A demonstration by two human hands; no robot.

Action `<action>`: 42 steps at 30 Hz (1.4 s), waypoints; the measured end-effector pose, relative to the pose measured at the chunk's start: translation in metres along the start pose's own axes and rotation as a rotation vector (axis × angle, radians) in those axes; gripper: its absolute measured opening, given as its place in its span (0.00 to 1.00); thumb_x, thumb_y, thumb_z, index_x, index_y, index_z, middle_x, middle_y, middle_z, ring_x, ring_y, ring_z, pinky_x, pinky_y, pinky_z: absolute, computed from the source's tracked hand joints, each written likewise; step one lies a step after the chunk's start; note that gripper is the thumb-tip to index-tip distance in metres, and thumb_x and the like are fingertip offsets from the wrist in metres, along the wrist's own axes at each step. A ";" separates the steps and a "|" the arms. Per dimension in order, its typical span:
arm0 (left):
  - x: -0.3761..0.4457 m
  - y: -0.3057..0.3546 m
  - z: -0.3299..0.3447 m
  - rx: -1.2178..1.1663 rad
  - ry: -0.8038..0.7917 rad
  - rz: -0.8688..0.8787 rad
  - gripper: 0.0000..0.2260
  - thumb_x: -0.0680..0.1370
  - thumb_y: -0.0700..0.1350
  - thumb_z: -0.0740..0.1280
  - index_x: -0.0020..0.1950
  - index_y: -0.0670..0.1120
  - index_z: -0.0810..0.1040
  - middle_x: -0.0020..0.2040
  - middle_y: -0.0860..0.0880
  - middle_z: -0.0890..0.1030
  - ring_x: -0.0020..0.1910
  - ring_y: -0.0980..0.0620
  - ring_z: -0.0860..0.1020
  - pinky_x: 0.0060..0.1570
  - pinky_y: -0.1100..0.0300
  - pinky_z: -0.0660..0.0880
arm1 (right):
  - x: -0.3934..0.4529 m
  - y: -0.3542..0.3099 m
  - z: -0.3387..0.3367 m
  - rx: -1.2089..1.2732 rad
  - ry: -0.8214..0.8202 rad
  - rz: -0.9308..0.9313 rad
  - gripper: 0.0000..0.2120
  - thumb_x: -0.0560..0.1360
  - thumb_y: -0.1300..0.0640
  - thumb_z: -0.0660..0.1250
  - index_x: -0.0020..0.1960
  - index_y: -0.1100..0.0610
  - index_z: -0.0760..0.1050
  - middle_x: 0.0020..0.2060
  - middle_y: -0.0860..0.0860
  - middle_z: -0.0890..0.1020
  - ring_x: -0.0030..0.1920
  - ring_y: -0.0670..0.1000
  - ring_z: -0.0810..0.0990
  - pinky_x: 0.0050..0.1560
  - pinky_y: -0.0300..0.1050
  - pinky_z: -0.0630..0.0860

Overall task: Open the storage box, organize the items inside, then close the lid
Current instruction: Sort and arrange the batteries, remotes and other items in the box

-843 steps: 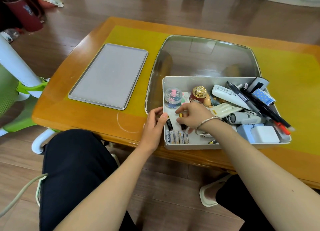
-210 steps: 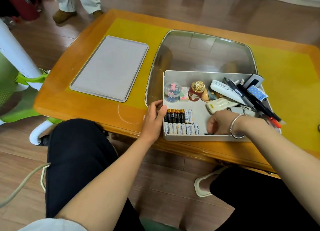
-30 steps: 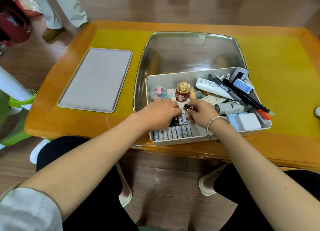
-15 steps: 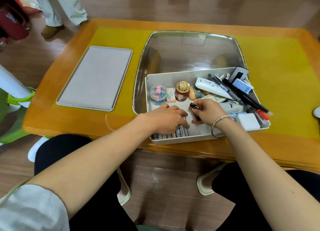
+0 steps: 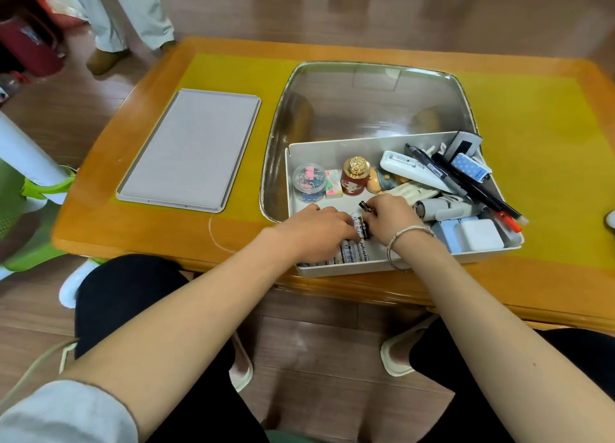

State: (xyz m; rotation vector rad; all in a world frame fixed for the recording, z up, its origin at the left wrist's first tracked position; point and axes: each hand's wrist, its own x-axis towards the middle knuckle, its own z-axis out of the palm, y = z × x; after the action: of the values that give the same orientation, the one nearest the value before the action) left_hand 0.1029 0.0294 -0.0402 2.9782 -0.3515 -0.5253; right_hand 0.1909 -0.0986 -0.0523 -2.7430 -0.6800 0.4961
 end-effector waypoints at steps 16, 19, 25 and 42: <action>-0.023 0.005 0.023 -0.333 0.690 -0.540 0.29 0.74 0.34 0.65 0.73 0.47 0.63 0.76 0.44 0.58 0.75 0.45 0.53 0.72 0.47 0.57 | -0.008 0.014 -0.014 0.153 -0.067 0.028 0.13 0.76 0.54 0.65 0.36 0.60 0.72 0.40 0.60 0.82 0.42 0.58 0.80 0.48 0.52 0.78; -0.021 0.007 0.025 -0.425 0.721 -0.578 0.31 0.74 0.33 0.65 0.75 0.47 0.60 0.77 0.44 0.56 0.75 0.46 0.52 0.72 0.49 0.59 | -0.012 0.019 -0.019 0.121 -0.089 0.044 0.14 0.74 0.54 0.69 0.32 0.59 0.72 0.37 0.61 0.83 0.32 0.53 0.75 0.42 0.48 0.77; -0.021 0.006 0.029 -0.815 0.799 -0.677 0.36 0.74 0.29 0.64 0.77 0.47 0.53 0.76 0.47 0.57 0.74 0.50 0.58 0.62 0.65 0.62 | -0.014 0.021 -0.017 0.131 -0.200 0.048 0.09 0.73 0.57 0.69 0.53 0.52 0.76 0.33 0.52 0.83 0.29 0.46 0.78 0.37 0.41 0.76; -0.017 0.001 0.036 -0.913 0.862 -0.648 0.32 0.75 0.28 0.63 0.75 0.49 0.59 0.73 0.49 0.62 0.71 0.54 0.62 0.60 0.67 0.68 | -0.012 0.011 -0.009 0.025 -0.302 -0.055 0.36 0.67 0.64 0.73 0.72 0.55 0.62 0.49 0.53 0.82 0.52 0.53 0.79 0.57 0.50 0.76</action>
State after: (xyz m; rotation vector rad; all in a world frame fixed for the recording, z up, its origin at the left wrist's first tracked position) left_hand 0.0748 0.0304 -0.0683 2.0492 0.7311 0.4788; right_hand 0.1885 -0.1157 -0.0444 -2.6430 -0.8100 0.9113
